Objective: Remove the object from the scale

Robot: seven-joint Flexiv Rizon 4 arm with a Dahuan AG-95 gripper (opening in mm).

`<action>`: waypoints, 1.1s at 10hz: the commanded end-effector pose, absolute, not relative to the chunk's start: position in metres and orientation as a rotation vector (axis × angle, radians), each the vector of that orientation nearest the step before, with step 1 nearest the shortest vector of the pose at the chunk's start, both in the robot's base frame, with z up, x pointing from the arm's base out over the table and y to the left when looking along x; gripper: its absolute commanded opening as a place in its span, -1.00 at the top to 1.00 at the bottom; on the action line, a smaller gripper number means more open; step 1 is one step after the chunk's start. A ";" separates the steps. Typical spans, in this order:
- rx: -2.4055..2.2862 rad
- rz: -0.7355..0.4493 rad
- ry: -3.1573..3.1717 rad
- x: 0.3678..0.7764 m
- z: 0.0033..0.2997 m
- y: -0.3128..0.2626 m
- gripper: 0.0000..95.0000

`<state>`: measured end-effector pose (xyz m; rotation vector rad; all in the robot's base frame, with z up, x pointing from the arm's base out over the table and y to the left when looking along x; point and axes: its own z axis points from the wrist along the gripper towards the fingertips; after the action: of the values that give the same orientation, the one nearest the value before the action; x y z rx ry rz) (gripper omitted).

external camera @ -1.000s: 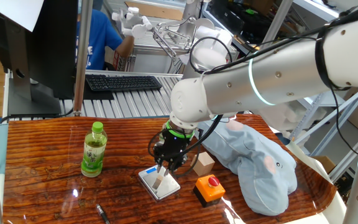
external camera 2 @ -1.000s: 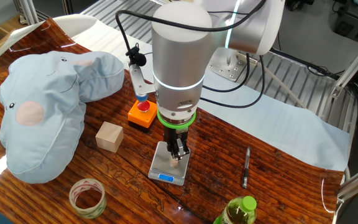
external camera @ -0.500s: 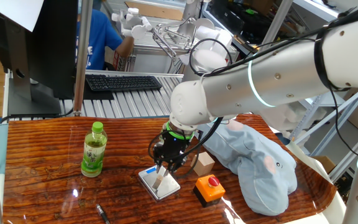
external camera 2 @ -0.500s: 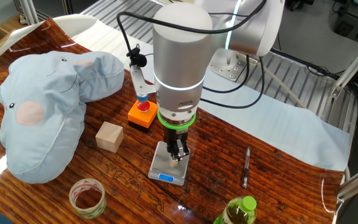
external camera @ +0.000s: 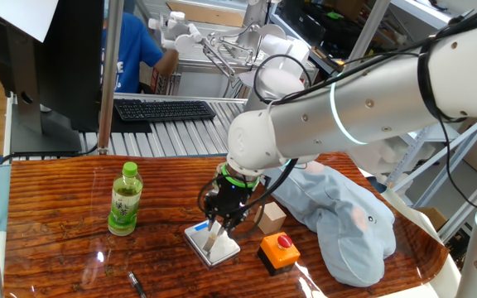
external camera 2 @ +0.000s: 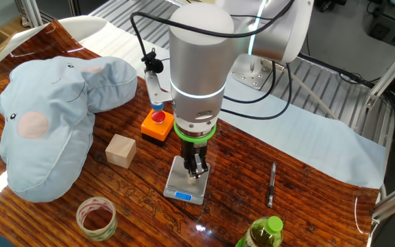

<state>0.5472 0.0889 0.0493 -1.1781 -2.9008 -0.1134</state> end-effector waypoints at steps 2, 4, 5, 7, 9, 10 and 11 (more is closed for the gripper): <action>-1.203 -0.123 -2.899 0.546 0.049 0.088 0.20; -1.203 -0.133 -2.901 0.546 0.049 0.089 0.20; -1.196 -0.134 -2.903 0.546 0.048 0.089 0.20; -1.194 -0.138 -2.902 0.547 0.046 0.089 0.20; -1.191 -0.142 -2.903 0.547 0.042 0.089 0.20; -1.188 -0.141 -2.905 0.547 0.040 0.089 0.20; -1.182 -0.139 -2.908 0.546 0.039 0.089 0.60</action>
<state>0.5462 0.0897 0.0374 -1.1736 -2.9107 -0.1388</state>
